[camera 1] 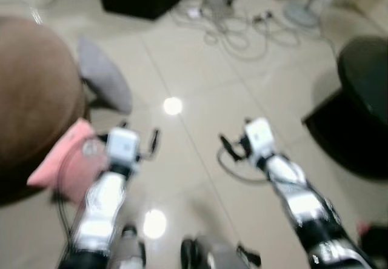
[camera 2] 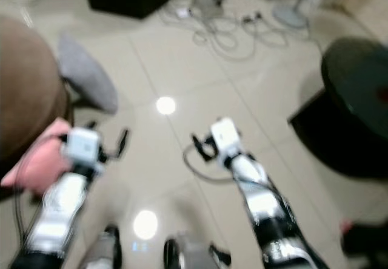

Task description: Move the pillow to the sofa from floor

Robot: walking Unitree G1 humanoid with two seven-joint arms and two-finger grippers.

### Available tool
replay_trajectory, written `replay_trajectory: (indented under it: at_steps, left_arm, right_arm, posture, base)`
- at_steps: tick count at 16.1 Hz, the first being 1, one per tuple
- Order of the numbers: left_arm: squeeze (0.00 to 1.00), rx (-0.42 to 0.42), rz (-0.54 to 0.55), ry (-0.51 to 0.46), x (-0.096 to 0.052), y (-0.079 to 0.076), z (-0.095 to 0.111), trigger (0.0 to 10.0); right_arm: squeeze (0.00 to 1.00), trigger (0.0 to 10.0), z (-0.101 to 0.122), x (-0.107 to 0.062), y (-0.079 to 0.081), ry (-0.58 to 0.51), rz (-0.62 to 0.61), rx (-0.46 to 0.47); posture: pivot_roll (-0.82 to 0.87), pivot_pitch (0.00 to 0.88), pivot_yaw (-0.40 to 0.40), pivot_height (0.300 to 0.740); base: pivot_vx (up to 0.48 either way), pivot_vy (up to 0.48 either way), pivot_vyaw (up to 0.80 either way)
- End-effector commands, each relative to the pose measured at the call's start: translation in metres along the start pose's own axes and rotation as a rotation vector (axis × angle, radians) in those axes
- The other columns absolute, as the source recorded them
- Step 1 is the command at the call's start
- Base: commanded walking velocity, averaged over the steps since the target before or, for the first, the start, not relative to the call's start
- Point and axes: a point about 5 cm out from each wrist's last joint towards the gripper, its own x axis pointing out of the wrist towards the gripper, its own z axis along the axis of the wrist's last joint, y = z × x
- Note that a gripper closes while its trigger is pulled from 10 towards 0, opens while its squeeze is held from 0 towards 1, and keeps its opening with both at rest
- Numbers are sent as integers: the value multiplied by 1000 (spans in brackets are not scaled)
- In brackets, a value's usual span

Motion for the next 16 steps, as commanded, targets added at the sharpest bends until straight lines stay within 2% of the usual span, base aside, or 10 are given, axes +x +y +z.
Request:
replay_trajectory:
  at_steps: [1, 14, 16]
  left_arm:
    - [1000, 8, -5, 20, -4, 0, -3, 10000]
    - [1000, 9, 10, 38, -6, -1, -6, 10000]
    - [1000, -5, 16, 49, -5, 1, -7, 10000]
  right_arm:
    - [0, 10000, -4, -2, -1, 19, -6, 19]
    - [0, 10000, -6, -2, 1, 41, 19, 16]
    - [0, 10000, -9, -2, 0, 59, 0, 43]
  posture:
    - [17, 242, -251, 740]
    - [21, 238, -261, 740]
    - [22, 240, -261, 740]
  base:
    - [0, 0, 775]
    - [0, 0, 779]
    - [0, 0, 244]
